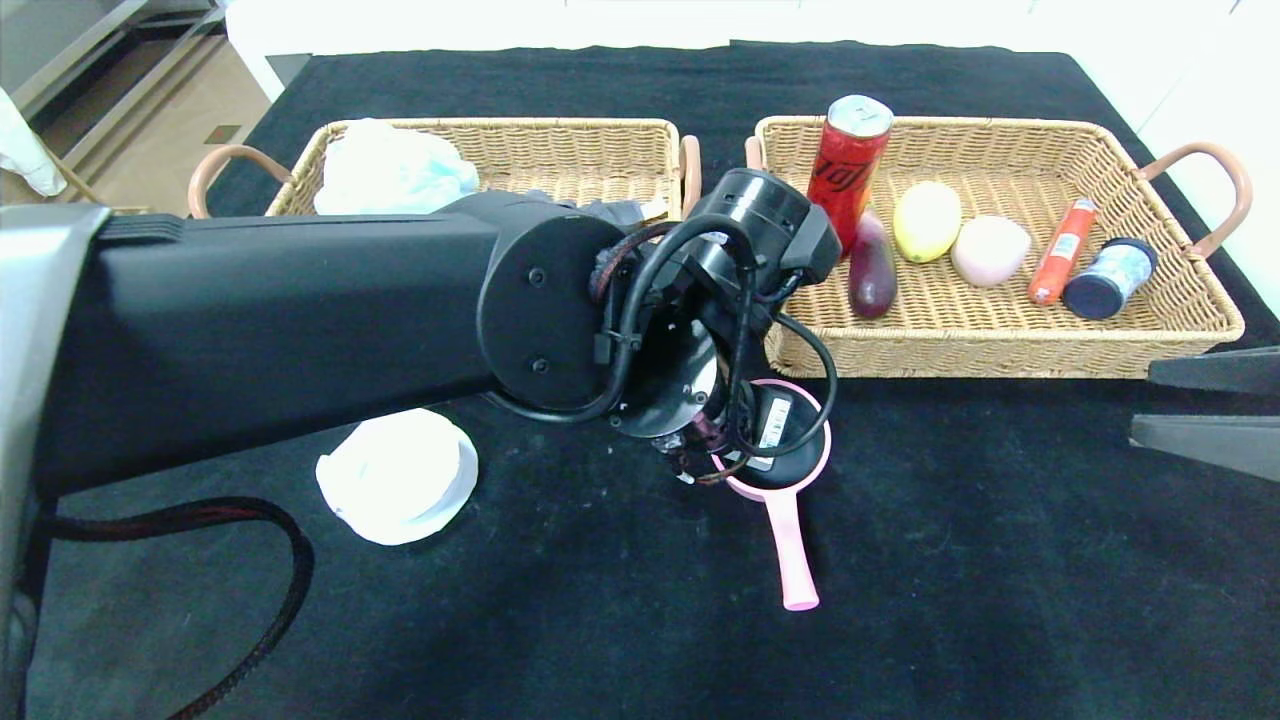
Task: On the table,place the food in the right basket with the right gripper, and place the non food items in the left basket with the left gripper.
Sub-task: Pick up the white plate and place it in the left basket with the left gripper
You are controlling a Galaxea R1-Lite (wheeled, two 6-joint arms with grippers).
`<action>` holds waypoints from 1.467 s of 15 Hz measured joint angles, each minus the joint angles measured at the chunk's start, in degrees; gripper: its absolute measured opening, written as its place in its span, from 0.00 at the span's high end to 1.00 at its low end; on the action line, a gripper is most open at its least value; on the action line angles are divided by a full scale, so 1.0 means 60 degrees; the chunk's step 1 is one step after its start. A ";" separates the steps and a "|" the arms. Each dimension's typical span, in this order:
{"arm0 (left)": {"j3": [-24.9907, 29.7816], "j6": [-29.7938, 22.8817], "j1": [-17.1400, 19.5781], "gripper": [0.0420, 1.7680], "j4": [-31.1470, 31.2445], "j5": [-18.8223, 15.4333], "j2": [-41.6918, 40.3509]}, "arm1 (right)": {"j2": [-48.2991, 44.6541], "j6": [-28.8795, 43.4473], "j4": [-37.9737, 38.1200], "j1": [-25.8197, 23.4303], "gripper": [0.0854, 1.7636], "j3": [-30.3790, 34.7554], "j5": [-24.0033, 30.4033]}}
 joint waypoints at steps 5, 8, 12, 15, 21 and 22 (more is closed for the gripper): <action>0.0016 -0.0095 -0.0004 0.93 -0.0012 -0.0175 -0.0124 | 0.0000 0.0000 -0.0004 0.0000 0.03 -0.0002 -0.0004; 0.0016 -0.0317 -0.0073 0.93 -0.0014 -0.0640 -0.0280 | 0.0000 0.0000 -0.0004 -0.0002 0.03 -0.0002 0.0000; 0.0045 -0.0693 -0.0152 0.93 -0.0014 -0.1438 -0.0721 | -0.0004 0.0000 -0.0004 -0.0010 0.03 -0.0014 -0.0008; 0.0067 -0.0853 -0.0215 0.93 0.0000 -0.1922 -0.1134 | -0.0012 0.0016 0.0004 -0.0010 0.03 -0.0018 -0.0008; 0.0049 -0.0790 -0.0335 0.93 -0.0014 -0.1816 -0.1717 | -0.0049 0.0012 0.0004 -0.0018 0.03 -0.0018 -0.0010; 0.0037 -0.0744 -0.0309 0.93 -0.0022 -0.1798 -0.1829 | -0.0051 0.0008 0.0000 -0.0020 0.03 -0.0018 -0.0008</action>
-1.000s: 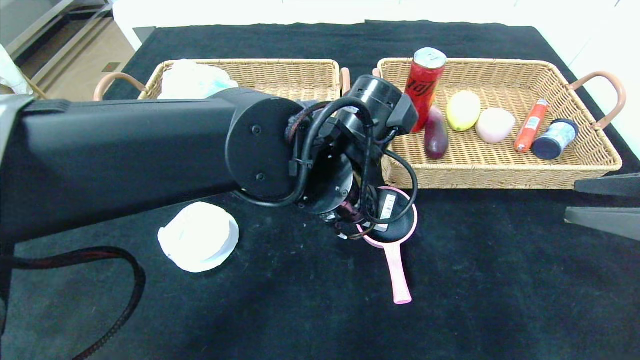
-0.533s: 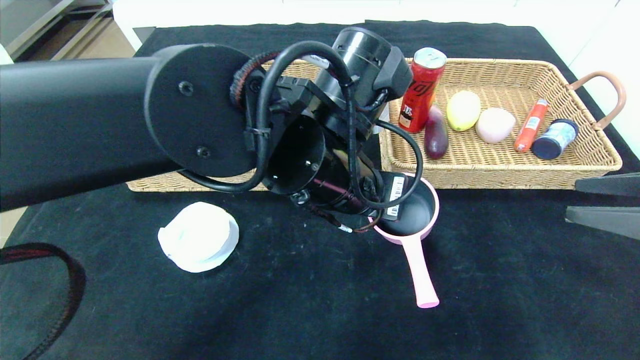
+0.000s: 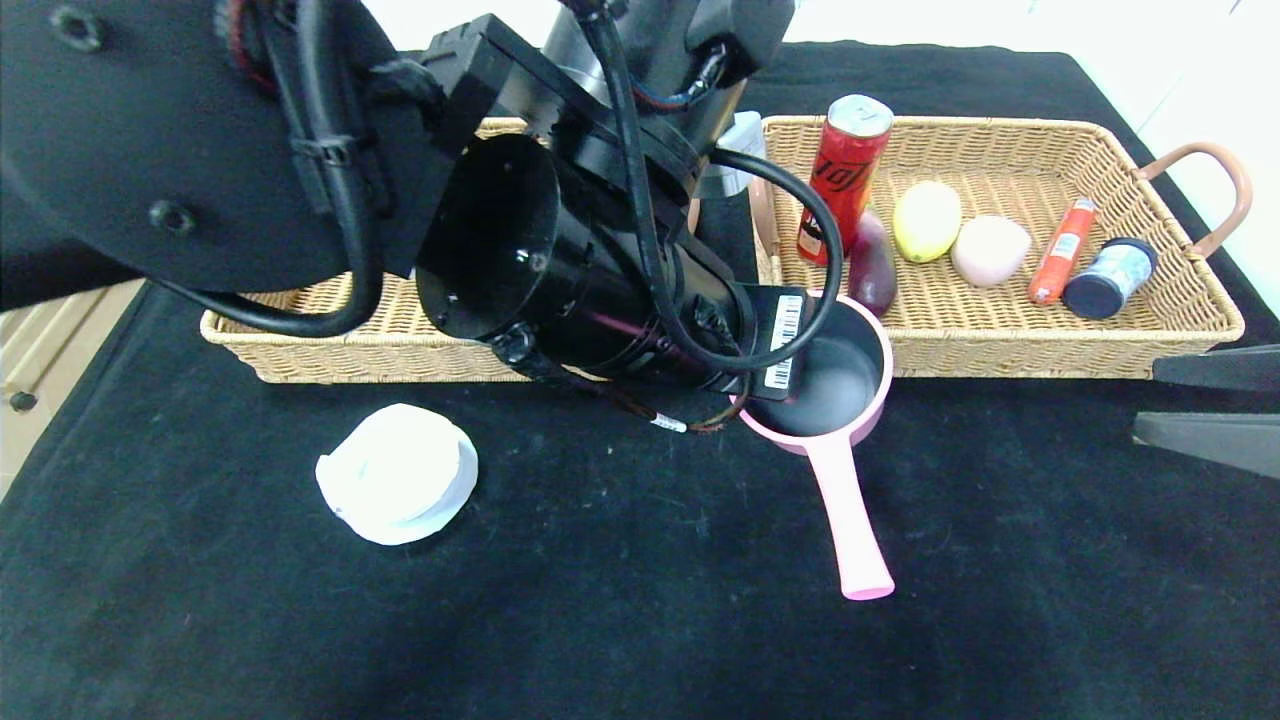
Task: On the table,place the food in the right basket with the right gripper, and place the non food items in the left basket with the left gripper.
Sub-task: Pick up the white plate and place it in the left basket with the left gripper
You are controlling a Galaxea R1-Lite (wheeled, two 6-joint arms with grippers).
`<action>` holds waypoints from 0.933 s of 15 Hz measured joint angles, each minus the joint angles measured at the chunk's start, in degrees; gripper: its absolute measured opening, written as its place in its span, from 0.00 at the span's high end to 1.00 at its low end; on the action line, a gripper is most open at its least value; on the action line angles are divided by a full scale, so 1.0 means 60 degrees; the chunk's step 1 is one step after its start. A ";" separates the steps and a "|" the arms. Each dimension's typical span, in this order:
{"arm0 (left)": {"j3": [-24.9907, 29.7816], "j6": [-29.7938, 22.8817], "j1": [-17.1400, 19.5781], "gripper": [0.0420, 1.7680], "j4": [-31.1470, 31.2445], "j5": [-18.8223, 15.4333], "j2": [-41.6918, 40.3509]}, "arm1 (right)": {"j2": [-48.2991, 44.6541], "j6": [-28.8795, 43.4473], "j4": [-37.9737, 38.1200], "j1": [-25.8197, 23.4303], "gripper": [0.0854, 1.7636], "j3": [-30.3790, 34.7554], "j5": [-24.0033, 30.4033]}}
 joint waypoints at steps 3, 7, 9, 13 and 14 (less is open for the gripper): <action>-0.0020 0.0321 0.0327 0.93 -0.0152 -0.0008 -0.0376 | 0.0002 -0.0008 -0.0004 -0.0018 0.03 0.0000 -0.0002; -0.0020 0.1032 0.1260 0.93 -0.0624 -0.0033 -0.0831 | 0.0002 -0.0022 -0.0014 -0.0026 0.03 0.0004 -0.0006; -0.0020 0.1245 0.1847 0.93 -0.0882 -0.0083 -0.0998 | 0.0002 -0.0028 -0.0012 -0.0022 0.03 0.0016 -0.0006; -0.0004 0.1367 0.2924 0.93 -0.1520 -0.0142 -0.1107 | 0.0002 -0.0028 -0.0008 -0.0018 0.03 0.0033 -0.0006; -0.0004 0.1363 0.3198 0.93 -0.1676 -0.0262 -0.1103 | 0.0006 -0.0033 -0.0012 -0.0018 0.03 0.0033 -0.0006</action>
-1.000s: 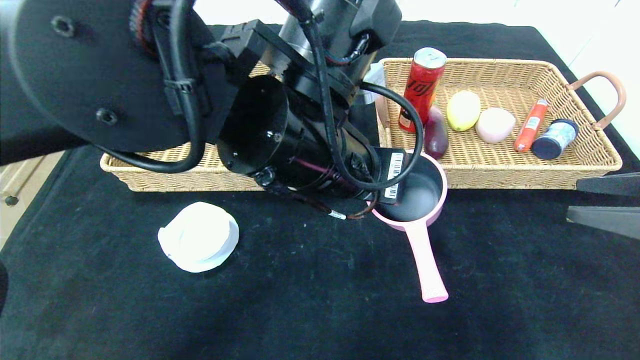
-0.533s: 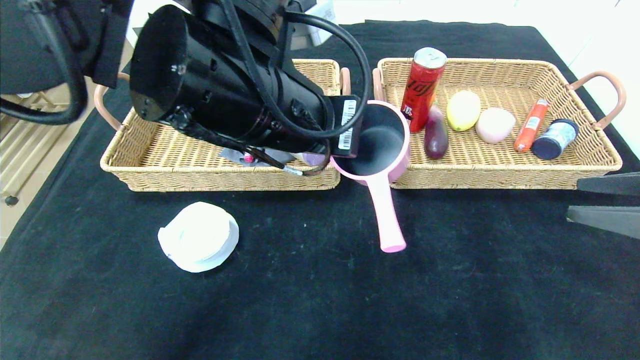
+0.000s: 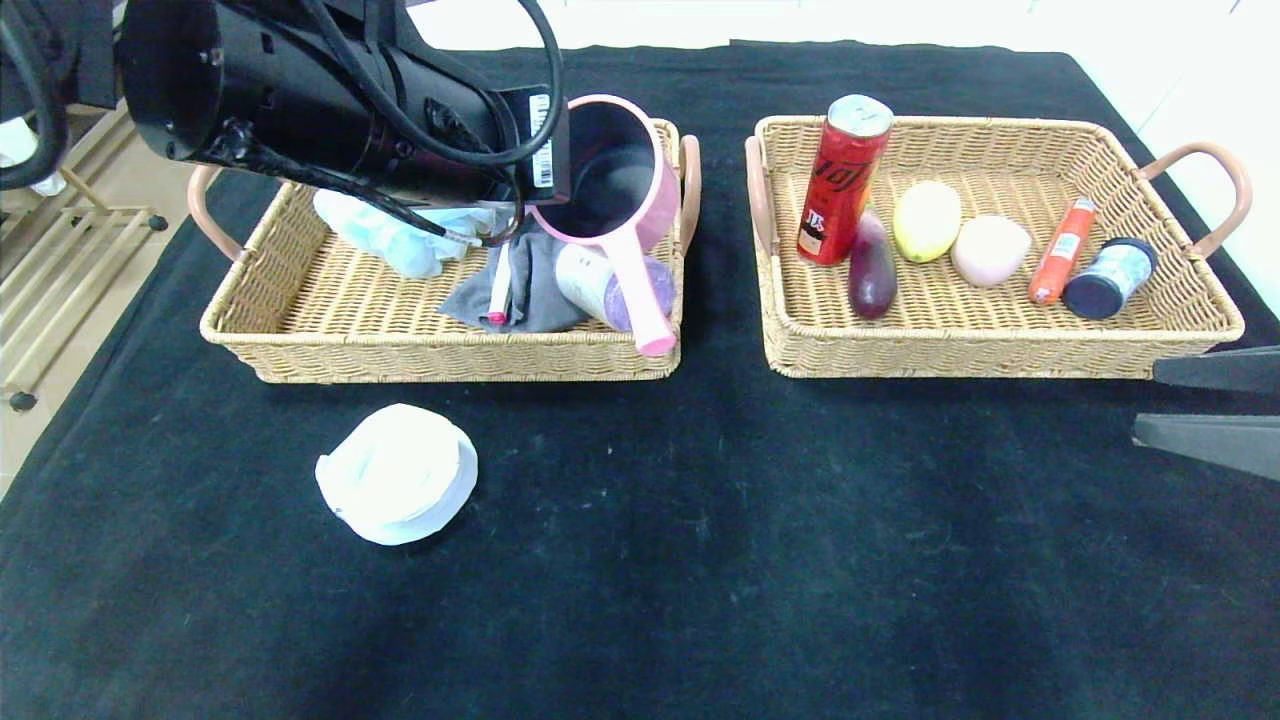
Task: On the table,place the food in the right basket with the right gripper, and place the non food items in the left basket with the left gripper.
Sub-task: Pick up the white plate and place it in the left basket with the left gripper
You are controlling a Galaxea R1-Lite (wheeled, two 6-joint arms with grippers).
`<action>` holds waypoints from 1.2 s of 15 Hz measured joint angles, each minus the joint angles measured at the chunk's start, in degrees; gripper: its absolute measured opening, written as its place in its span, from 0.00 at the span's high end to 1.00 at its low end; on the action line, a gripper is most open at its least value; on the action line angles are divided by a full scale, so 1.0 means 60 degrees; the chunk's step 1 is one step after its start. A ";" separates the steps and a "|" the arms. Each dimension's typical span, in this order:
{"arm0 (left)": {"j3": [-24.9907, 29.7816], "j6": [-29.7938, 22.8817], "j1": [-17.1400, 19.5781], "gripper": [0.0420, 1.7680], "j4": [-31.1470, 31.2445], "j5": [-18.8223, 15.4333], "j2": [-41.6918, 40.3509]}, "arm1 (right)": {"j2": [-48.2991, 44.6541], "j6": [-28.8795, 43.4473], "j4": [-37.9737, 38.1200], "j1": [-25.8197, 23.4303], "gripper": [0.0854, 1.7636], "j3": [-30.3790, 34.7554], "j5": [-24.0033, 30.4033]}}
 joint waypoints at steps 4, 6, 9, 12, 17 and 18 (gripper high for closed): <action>0.0045 -0.0051 0.1132 0.93 -0.0796 -0.0666 0.0028 | 0.0000 0.0000 0.0000 -0.0004 0.03 0.0000 0.0000; 0.0081 -0.0065 0.1709 0.93 -0.0987 -0.1134 0.0065 | 0.0000 0.0000 0.0000 -0.0004 0.03 0.0000 -0.0004; 0.0106 -0.0091 0.2361 0.93 -0.1059 -0.1447 0.0207 | 0.0012 -0.0004 0.0000 -0.0004 0.03 0.0000 0.0004; 0.0122 -0.0400 0.2853 0.93 -0.1430 -0.1607 0.0457 | 0.0014 -0.0004 0.0000 -0.0004 0.03 0.0000 0.0000; 0.0100 -0.0455 0.3157 0.93 -0.1481 -0.1831 0.0607 | 0.0030 -0.0004 0.0000 -0.0004 0.03 -0.0014 -0.0004; 0.0095 -0.0463 0.3184 0.93 -0.1481 -0.1831 0.0612 | 0.0037 0.0000 0.0000 -0.0004 0.03 -0.0024 0.0000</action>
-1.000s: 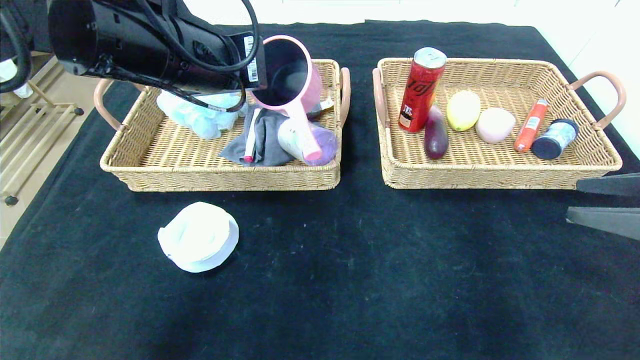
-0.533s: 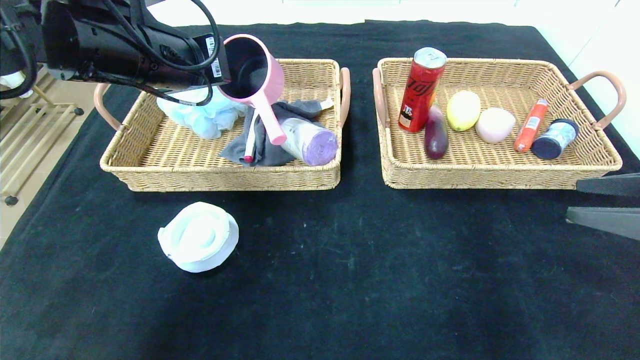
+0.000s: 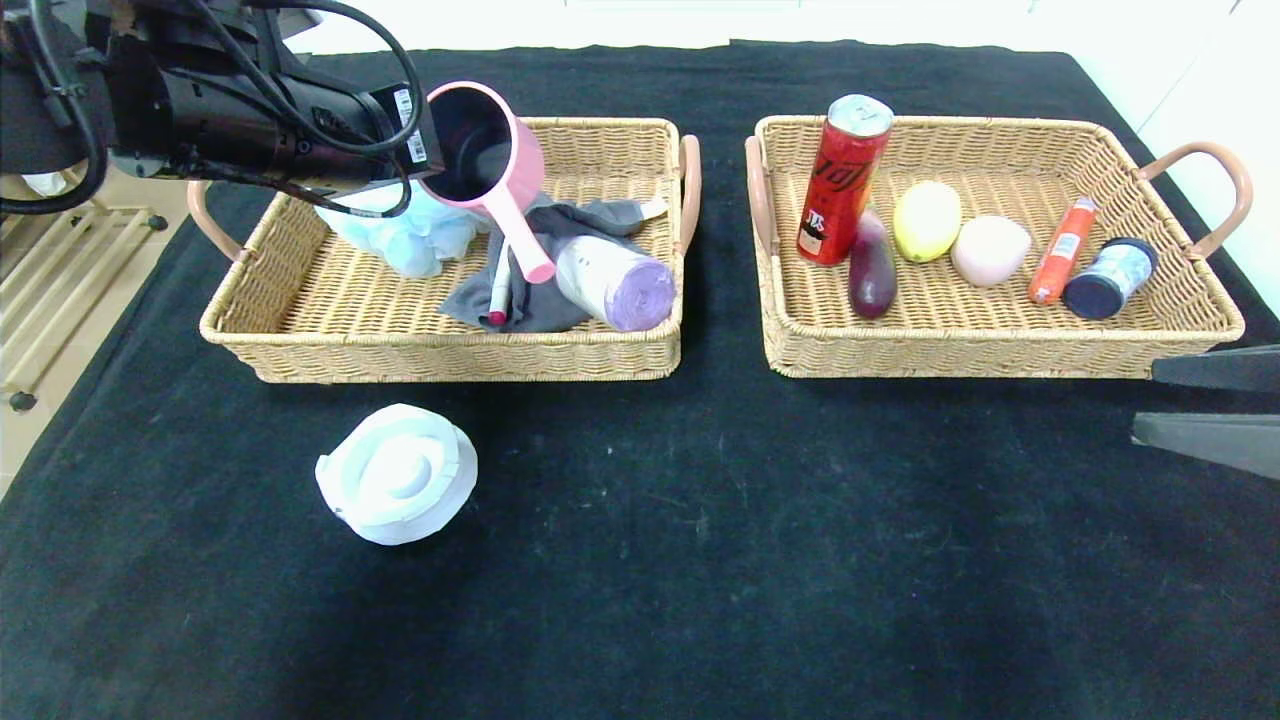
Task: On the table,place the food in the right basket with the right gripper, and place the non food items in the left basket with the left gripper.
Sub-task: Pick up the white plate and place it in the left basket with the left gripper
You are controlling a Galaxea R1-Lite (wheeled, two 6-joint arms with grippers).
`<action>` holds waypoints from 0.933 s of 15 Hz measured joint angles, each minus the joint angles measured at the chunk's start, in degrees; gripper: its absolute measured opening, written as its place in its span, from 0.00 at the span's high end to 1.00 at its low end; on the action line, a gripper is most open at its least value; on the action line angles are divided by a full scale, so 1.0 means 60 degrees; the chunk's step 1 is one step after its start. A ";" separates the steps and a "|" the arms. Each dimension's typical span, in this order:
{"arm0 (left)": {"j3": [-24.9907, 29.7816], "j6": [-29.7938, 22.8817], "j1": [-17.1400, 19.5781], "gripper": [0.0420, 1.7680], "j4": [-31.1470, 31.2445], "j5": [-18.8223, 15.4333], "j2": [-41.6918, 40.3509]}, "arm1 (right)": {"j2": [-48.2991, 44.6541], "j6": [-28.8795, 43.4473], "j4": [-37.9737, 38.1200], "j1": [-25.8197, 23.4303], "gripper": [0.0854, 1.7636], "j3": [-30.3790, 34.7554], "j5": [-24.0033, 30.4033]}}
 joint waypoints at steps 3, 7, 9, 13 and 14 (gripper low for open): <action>0.0051 -0.0004 0.0014 0.73 0.0000 -0.0004 -0.0030 | 0.0000 0.0000 0.0000 0.0000 0.03 0.0008 0.0000; 0.0069 -0.0152 0.0028 0.45 0.0010 0.0000 -0.0049 | -0.0022 0.0000 0.0000 0.0000 0.03 0.0014 0.0000; 0.0069 -0.0152 0.0037 0.36 0.0033 0.0004 -0.0067 | -0.0028 0.0010 0.0000 -0.0004 0.03 0.0014 0.0000; 0.0152 -0.0033 0.0065 0.23 0.0469 0.0071 -0.0154 | -0.0037 0.0006 0.0000 -0.0010 0.03 0.0010 0.0000; 0.0169 0.0045 0.0079 0.20 0.0837 0.0081 -0.0201 | -0.0041 0.0000 0.0000 -0.0010 0.03 0.0010 0.0004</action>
